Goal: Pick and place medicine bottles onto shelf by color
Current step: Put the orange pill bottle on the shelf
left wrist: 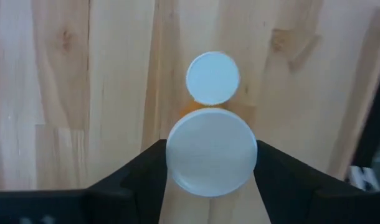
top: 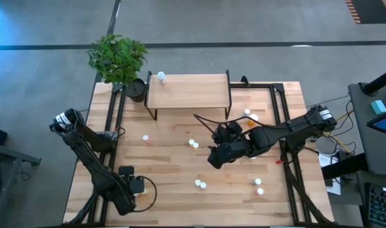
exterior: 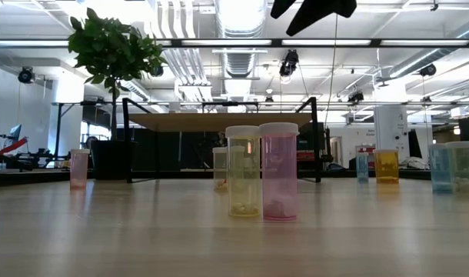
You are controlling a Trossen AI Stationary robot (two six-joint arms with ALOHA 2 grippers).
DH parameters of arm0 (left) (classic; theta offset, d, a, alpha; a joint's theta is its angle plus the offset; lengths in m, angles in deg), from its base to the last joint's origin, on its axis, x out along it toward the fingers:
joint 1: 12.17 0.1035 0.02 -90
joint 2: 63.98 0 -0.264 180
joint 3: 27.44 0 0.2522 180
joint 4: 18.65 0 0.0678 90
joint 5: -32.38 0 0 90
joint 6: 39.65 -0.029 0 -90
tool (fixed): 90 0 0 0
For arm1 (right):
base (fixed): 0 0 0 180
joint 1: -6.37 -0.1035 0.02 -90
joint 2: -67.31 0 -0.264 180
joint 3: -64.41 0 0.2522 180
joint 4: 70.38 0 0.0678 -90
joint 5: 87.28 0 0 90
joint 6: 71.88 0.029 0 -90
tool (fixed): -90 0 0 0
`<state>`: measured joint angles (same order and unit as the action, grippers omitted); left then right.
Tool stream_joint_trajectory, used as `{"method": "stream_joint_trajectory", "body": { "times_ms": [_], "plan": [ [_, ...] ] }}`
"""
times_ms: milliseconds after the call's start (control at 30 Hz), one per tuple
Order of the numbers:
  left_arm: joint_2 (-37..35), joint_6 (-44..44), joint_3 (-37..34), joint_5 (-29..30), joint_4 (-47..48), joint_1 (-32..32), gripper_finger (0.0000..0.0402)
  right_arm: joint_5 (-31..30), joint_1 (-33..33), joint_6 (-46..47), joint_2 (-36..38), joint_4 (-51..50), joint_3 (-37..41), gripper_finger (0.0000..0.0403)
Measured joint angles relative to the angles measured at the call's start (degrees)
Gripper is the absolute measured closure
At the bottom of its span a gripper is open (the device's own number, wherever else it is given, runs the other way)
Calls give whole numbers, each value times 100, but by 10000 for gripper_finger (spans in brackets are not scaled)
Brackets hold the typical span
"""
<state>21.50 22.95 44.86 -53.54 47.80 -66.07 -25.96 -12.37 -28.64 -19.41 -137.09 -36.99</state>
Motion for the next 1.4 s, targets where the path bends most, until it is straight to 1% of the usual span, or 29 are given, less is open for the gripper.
{"method": "stream_joint_trajectory", "body": {
  "times_ms": [200, 333, 433, 533, 600, 700, 767, 867, 1033, 1133, 1233, 1333, 1400],
  "plan": [
    [-368, -42, 420, 0, 933, 253, 199, -5, 0, -214, 271, -87, 0, 170],
    [-704, -281, 786, 38, 1991, 824, 198, -228, 0, -385, 637, -123, 0, 170],
    [-978, -525, 1173, 142, 2729, 1534, 198, -549, 0, -573, 958, -204, 0, 170],
    [-1199, -876, 1624, 407, 3260, 2385, 197, -953, 2, -794, 1299, -365, 0, 170],
    [-1280, -1120, 1929, 592, 3418, 3076, 197, -1150, 37, -898, 1523, -505, 0, 170],
    [-1278, -1571, 2414, 647, 3347, 4229, 197, -1216, 181, -1012, 1803, -691, 0, 170],
    [-1139, -2013, 2810, 645, 3289, 4962, 197, -1377, 308, -1019, 1935, -836, 0, 170],
    [-736, -2786, 3450, 650, 3287, 5848, 197, -1561, 489, -1027, 2066, -1128, 4, 170],
    [295, -3835, 4513, 665, 3279, 6972, 197, -1597, 744, -1029, 2158, -1728, 7, 170],
    [967, -4291, 5093, 677, 3290, 7495, 197, -1646, 843, -1028, 2178, -2035, 8, 170],
    [1517, -4529, 5590, 648, 3381, 7963, 197, -1650, 894, -996, 2188, -2216, 10, 170],
    [1863, -4650, 5927, 512, 3475, 8311, 197, -1648, 905, -990, 2204, -2375, 11, 170],
    [1980, -4691, 6030, 493, 3600, 8463, 197, -1648, 905, -990, 2224, -2453, 11, 170]
  ]
}}
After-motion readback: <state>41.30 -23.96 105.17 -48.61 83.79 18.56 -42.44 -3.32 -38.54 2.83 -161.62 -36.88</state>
